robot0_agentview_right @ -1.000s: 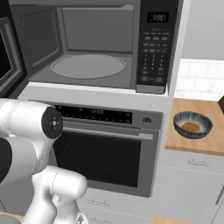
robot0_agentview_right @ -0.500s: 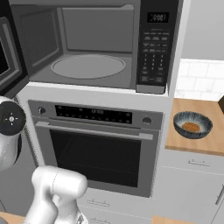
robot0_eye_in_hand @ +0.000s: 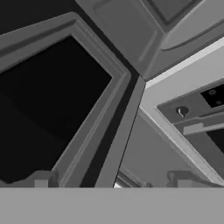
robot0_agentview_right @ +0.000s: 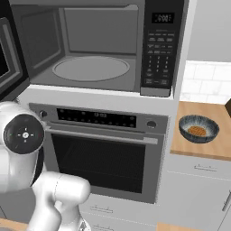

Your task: Open the microwave, place the bowl with waffle inside the microwave, then close the microwave door and turn it on.

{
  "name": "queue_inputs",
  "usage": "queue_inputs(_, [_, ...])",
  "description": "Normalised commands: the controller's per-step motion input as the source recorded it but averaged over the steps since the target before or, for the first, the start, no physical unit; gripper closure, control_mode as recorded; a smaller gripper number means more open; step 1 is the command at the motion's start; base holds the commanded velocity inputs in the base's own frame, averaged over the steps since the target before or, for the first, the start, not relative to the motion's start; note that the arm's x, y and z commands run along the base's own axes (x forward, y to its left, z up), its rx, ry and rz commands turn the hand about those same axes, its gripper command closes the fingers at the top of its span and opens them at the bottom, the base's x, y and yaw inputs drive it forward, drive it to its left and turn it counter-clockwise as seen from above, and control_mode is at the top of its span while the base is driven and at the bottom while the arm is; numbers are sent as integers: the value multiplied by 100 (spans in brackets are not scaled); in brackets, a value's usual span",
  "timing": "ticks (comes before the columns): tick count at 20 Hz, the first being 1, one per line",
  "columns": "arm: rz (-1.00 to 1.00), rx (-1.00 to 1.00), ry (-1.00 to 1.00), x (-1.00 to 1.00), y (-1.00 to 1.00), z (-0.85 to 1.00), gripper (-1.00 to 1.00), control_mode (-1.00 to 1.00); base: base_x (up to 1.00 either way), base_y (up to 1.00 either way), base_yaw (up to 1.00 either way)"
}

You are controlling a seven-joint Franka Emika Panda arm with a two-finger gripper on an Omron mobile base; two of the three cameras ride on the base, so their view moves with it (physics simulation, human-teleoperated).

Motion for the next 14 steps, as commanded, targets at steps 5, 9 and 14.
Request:
queue_inputs(5, [-31, -17, 0, 21, -100, -47, -100, -100, 0, 0, 0])
queue_inputs(9, [-45, -19, 0, 9, -100, -38, -100, -100, 0, 0, 0])
queue_inputs(14, [-39, -5, 12, 17, -100, -25, -100, -100, 0, 0, 0])
